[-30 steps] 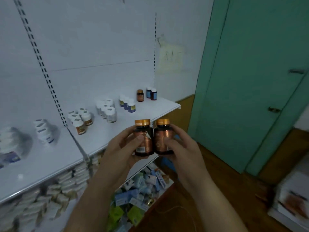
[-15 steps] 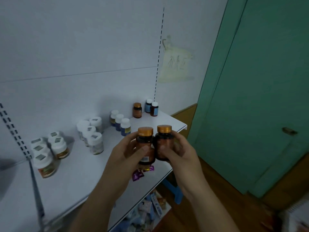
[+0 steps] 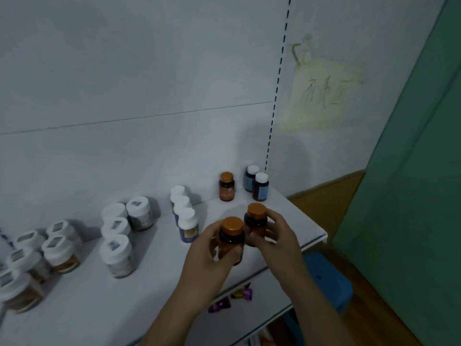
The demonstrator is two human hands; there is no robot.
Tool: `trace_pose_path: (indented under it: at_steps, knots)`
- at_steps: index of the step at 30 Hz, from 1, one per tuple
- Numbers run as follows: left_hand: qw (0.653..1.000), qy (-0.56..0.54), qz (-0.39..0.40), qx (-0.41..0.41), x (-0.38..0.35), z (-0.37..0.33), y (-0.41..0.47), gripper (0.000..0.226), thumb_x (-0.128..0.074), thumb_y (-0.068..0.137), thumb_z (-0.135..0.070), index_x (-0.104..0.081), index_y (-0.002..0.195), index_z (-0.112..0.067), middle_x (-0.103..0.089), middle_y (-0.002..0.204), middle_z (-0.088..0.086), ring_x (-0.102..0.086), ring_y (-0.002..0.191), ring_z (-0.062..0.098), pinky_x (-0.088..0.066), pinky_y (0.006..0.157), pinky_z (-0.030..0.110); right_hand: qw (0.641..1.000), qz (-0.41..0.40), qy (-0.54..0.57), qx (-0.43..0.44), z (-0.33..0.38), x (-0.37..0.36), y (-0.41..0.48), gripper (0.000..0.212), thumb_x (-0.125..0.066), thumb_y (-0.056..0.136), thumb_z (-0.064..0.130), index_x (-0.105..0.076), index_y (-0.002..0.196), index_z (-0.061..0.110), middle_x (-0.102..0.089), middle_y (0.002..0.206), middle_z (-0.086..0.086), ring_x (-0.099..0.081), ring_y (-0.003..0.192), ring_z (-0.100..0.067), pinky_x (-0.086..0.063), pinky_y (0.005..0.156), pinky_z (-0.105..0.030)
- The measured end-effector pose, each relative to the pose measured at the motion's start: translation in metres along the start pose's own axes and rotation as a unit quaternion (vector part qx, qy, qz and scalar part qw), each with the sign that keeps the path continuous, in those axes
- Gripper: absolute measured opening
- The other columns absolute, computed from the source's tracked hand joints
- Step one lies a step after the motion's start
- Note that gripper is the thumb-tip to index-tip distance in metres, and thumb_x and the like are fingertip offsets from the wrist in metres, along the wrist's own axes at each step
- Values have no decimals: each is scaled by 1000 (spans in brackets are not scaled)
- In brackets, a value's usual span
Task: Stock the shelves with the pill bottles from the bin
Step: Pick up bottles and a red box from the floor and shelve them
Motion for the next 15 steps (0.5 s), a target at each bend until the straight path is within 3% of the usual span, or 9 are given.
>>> trace_pose_path:
  at_steps: [5,7,9,12,15]
  knots:
    - [996,53,-65,12,-29,12,44,55,-76,89,-3,-61,122,-44,-67,115,-36,-64,112,-8,-48,90,7,996,80,-25,-20,-26,5,74,57,-69,97,9,-52,143,36,-66,130,6,-62,118,-9,-47,88,-15]
    - [995,55,-81,15,-38,19,58,53,-76,89,0,-64,125,-38,-71,116,-28,-66,111,-3,-50,89,11,993,110,-29,-18,-34,2,97,56,-67,98,8,-51,145,35,-67,130,4,-62,117,-5,-49,84,-10]
    - [994,54,-97,21,-46,25,69,51,-77,88,0,-66,128,-29,-74,119,-17,-68,112,1,-52,91,15,990,136,-28,-16,-40,-3,115,57,-66,98,7,-51,146,34,-67,133,7,-61,118,-1,-50,85,-8]
    - [990,66,-118,37,-55,36,81,53,-79,86,-1,-65,130,-27,-72,124,-13,-67,114,-1,-51,95,14,989,149,-17,-10,-45,-8,133,54,-67,99,10,-54,140,42,-66,130,16,-60,121,-1,-50,100,-20]
    - [984,88,-143,55,-63,44,92,57,-83,83,-13,-62,131,-34,-70,126,-17,-64,115,-4,-50,99,17,987,158,-10,-3,-47,-10,145,48,-65,101,11,-56,133,45,-66,124,23,-59,113,12,-49,94,-10]
Point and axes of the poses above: each hand's wrist, its own y-axis towards the middle knuckle, its own x-axis out of the back of the hand, z = x × y, the point moved 4 cm from there along y, towards the middle knuckle
